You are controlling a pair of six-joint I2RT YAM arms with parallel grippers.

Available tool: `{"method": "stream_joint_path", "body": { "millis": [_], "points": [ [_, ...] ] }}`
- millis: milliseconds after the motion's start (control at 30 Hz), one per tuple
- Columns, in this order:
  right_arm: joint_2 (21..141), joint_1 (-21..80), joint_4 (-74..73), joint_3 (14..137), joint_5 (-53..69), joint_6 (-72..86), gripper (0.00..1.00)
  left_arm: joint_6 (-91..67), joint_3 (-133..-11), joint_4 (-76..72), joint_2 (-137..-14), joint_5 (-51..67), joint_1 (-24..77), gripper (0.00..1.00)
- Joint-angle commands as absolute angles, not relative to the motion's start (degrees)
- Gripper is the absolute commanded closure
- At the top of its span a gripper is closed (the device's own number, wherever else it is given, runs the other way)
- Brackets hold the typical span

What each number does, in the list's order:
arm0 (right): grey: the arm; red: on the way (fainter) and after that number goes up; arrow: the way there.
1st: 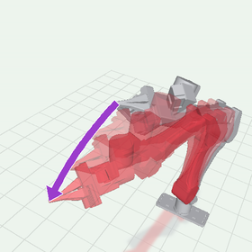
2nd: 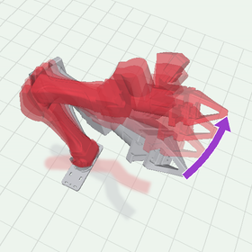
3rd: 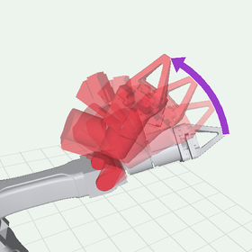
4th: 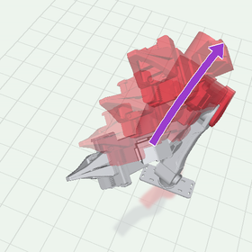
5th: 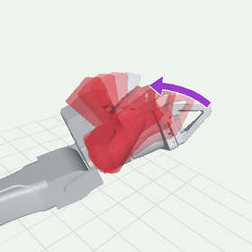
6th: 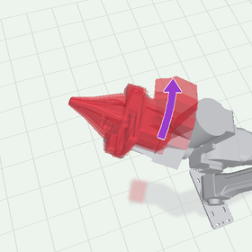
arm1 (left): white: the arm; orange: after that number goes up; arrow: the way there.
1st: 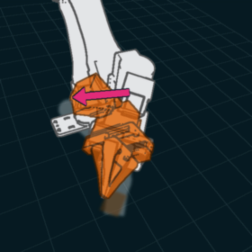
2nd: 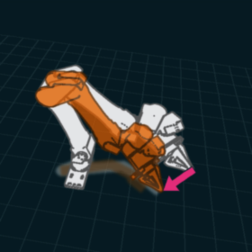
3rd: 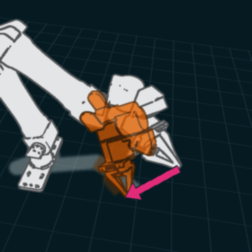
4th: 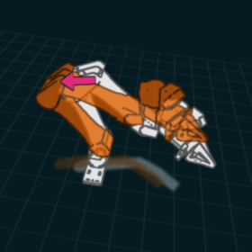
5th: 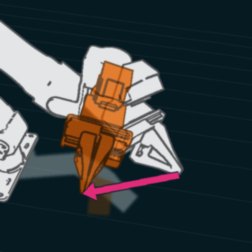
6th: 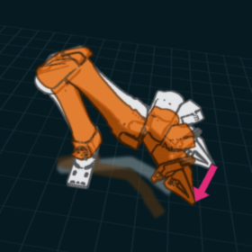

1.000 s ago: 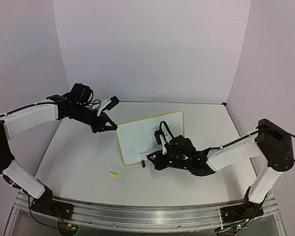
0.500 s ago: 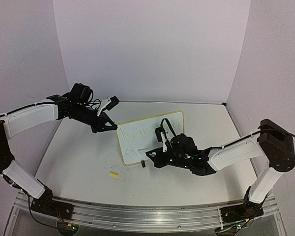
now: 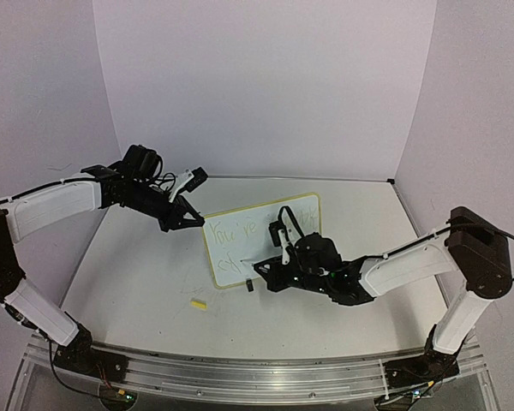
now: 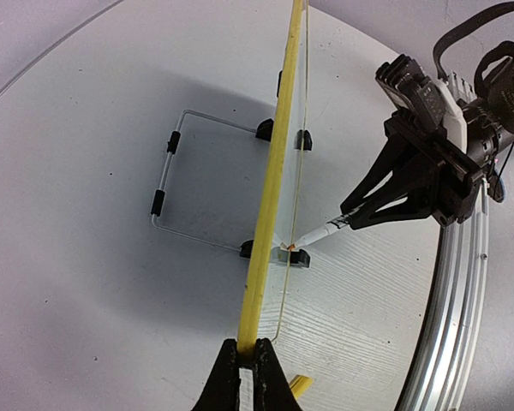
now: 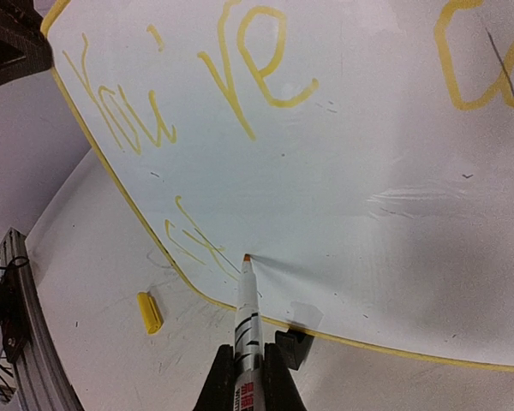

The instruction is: Write a sentence on the whiteboard

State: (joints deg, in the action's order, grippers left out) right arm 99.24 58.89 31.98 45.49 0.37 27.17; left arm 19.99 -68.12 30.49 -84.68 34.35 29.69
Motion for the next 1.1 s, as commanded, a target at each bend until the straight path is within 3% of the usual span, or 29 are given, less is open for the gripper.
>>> {"method": "stream_joint_path", "body": {
  "millis": [0, 467, 1067],
  "points": [
    [100.28, 58.73, 32.16, 48.44, -0.11, 26.13, 1.0, 22.24, -68.29, 31.91, -84.46, 33.09, 30.32, 1.0],
    [102.39, 58.72, 29.88, 48.15, 3.96, 26.85, 1.0, 22.24, -68.32, 31.91, -84.55, 33.16, 30.32, 1.0],
    [98.46, 58.75, 27.89, 47.56, -2.27, 26.01, 1.0, 22.24, -68.29, 31.9, -84.64, 33.11, 30.32, 1.0]
  ]
}}
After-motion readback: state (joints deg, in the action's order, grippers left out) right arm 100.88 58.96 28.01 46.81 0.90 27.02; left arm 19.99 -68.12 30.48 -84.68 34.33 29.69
